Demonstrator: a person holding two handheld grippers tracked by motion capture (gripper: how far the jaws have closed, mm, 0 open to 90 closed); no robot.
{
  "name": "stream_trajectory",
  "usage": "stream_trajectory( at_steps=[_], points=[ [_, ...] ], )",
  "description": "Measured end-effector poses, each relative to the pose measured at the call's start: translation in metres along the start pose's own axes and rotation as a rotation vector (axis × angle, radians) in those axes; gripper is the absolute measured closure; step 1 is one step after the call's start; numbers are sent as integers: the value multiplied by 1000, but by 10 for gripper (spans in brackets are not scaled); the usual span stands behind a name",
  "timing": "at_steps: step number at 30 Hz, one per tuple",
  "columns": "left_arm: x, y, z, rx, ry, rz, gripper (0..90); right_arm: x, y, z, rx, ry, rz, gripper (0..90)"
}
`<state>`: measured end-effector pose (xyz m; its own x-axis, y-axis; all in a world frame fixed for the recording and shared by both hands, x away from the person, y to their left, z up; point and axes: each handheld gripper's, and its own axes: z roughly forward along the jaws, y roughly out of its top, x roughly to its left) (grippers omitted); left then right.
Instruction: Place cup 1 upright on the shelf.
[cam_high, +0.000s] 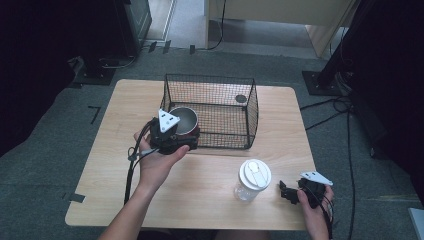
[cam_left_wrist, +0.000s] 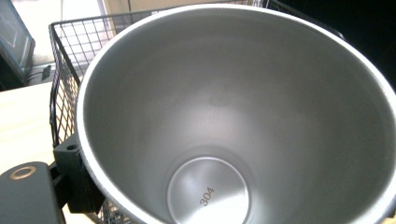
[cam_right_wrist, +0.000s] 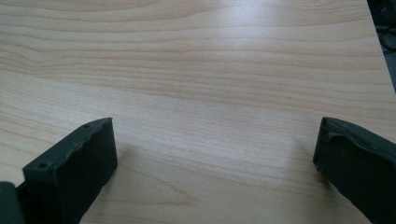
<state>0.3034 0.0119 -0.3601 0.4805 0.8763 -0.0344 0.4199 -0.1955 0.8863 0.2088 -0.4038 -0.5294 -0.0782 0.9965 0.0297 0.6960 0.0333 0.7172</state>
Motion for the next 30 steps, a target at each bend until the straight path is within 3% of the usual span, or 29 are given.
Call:
stream_trajectory(
  at_steps=[9,30],
  points=[
    [-2,10,9,-47,21,4,79,0,0,0,0,0,0,0],
    [4,21,36,-80,84,-6,79,0,0,0,1,1,1,0]
  ],
)
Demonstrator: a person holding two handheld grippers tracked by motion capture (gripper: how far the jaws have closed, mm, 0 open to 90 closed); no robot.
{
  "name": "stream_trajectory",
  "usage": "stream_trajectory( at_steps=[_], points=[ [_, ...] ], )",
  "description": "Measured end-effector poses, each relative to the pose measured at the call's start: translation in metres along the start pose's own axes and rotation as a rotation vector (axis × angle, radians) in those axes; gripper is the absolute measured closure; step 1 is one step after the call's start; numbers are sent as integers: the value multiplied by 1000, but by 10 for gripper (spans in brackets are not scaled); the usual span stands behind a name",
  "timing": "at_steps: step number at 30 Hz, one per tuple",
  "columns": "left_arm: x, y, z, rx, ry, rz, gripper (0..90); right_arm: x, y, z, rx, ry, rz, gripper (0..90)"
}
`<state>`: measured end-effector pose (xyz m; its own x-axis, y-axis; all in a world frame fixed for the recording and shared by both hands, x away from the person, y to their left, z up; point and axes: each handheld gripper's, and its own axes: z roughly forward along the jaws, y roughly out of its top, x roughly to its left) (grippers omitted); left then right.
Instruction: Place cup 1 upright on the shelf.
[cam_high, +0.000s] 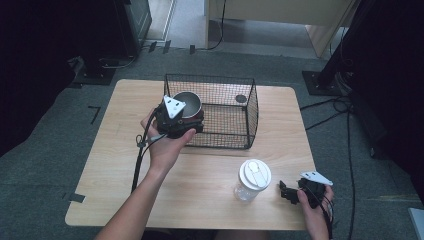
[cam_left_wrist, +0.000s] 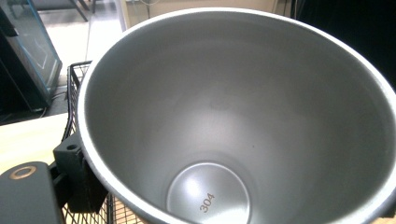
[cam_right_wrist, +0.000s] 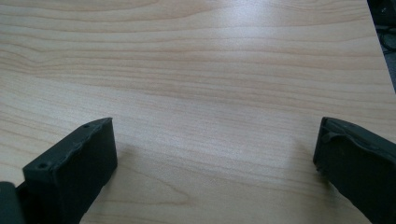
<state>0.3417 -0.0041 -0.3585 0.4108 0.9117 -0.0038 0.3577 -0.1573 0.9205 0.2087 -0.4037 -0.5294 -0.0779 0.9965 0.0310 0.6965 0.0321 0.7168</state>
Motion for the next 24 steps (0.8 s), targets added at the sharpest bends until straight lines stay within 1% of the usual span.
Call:
stream_trajectory(
  at_steps=[2,3,6,12,15,19,24],
  points=[
    [1,0,3,4,-3,-17,79,0,0,0,0,0,0,0],
    [2,1,4,6,-4,-18,79,0,0,0,0,0,0,0],
    [2,2,7,3,9,-11,79,0,0,0,0,0,0,0],
    [3,4,15,-4,29,-18,79,0,0,0,0,0,0,0],
    [5,4,21,-7,48,-17,79,0,0,0,-1,-1,-1,0],
    [7,3,30,6,60,-6,79,0,0,0,-1,0,-2,0],
    [9,0,42,17,66,-6,79,0,0,0,-1,-1,-2,0]
  ],
)
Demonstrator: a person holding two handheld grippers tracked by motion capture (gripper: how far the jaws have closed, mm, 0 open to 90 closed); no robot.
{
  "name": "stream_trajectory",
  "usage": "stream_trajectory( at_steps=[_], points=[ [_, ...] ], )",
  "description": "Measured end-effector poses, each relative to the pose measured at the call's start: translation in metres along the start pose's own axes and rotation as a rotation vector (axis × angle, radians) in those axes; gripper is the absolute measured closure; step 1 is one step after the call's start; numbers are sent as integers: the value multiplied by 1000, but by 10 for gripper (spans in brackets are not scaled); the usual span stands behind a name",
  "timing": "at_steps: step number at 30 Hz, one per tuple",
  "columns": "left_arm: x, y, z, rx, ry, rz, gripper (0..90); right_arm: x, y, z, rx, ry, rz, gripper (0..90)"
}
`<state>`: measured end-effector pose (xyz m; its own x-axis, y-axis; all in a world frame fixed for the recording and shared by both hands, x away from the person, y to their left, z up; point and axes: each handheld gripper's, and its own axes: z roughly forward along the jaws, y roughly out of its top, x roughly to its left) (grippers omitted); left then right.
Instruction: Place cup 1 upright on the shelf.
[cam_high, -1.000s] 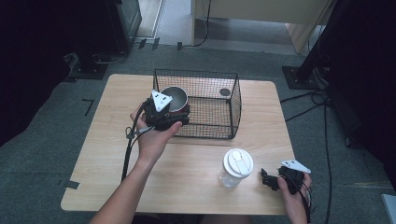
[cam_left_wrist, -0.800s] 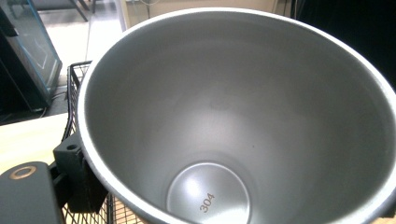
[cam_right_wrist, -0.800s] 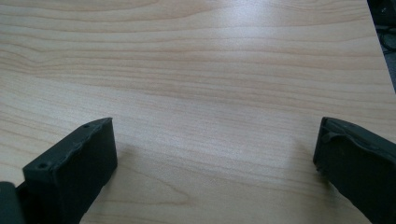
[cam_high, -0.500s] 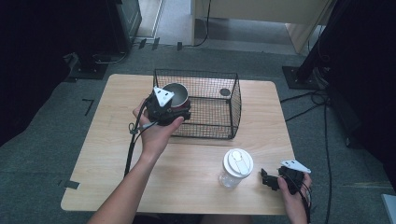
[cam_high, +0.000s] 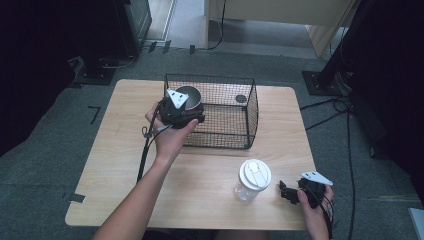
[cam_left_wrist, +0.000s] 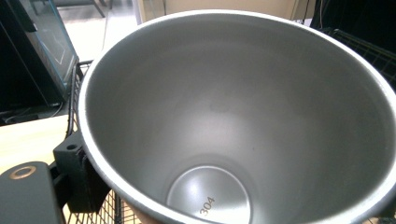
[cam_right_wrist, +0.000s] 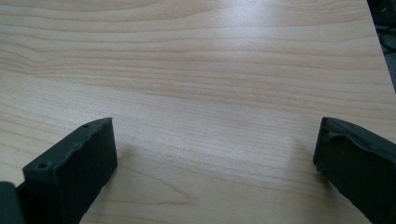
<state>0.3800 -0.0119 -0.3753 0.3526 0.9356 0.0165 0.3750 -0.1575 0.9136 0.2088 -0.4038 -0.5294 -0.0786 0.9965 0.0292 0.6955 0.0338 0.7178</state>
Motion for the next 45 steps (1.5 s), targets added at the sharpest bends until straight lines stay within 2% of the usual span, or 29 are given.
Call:
stream_trajectory(
  at_steps=[2,6,15,18,26,29,32,39,43,45],
  points=[
    [1,-1,5,1,2,-4,79,0,0,0,0,0,0,0],
    [4,-2,14,19,-3,-37,79,0,0,0,0,0,0,0],
    [3,-9,32,49,13,-30,79,0,0,0,0,0,0,0],
    [3,-13,39,66,11,-21,79,0,0,0,0,0,1,0],
    [1,-24,57,121,23,-32,79,0,0,0,0,0,0,0],
    [1,-26,61,139,25,-29,79,0,0,0,1,0,1,0],
    [2,-27,63,159,15,-46,79,0,0,0,1,0,0,0],
    [4,-30,66,190,18,-32,79,0,0,0,1,0,0,0],
    [4,-34,68,226,20,-14,78,0,0,0,0,0,0,0],
    [4,-34,68,223,21,-8,78,0,0,0,1,0,0,0]
  ],
)
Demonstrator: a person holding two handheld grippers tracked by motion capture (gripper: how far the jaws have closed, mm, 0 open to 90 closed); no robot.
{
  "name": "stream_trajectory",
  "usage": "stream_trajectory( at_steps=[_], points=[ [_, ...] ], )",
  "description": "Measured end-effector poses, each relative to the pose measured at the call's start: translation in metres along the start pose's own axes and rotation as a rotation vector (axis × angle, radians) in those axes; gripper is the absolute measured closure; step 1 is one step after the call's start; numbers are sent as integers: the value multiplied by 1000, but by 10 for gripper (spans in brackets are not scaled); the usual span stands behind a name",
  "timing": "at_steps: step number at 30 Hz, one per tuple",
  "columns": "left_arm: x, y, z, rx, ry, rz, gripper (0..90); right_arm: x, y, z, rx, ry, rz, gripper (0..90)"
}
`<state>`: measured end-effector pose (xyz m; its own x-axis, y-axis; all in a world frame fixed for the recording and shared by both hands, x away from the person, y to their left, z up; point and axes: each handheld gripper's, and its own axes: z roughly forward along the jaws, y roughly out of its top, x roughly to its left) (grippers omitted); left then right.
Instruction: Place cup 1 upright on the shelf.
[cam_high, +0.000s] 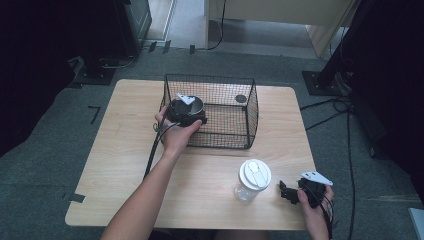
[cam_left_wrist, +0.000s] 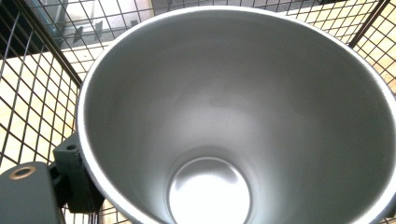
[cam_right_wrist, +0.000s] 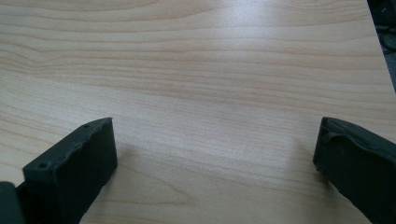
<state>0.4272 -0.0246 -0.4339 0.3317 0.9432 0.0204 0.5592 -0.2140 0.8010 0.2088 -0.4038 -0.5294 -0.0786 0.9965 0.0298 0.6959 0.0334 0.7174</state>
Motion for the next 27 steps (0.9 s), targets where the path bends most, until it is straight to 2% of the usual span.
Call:
stream_trajectory(
  at_steps=[6,9,12,14,16,22,27],
  points=[
    [1,2,1,42,3,-11,77,0,0,0,0,0,0,0],
    [0,3,1,48,6,-3,77,0,0,0,0,0,0,0],
    [-5,2,0,56,27,22,72,0,0,0,0,0,0,0],
    [-7,3,0,59,23,29,18,0,0,0,0,0,0,0],
    [-6,3,-1,54,20,16,12,0,0,0,0,0,0,0],
    [-4,5,-5,44,16,14,0,0,0,0,0,0,-1,0],
    [-3,11,-16,9,-31,-24,0,0,0,0,2,2,-5,0]
  ],
)
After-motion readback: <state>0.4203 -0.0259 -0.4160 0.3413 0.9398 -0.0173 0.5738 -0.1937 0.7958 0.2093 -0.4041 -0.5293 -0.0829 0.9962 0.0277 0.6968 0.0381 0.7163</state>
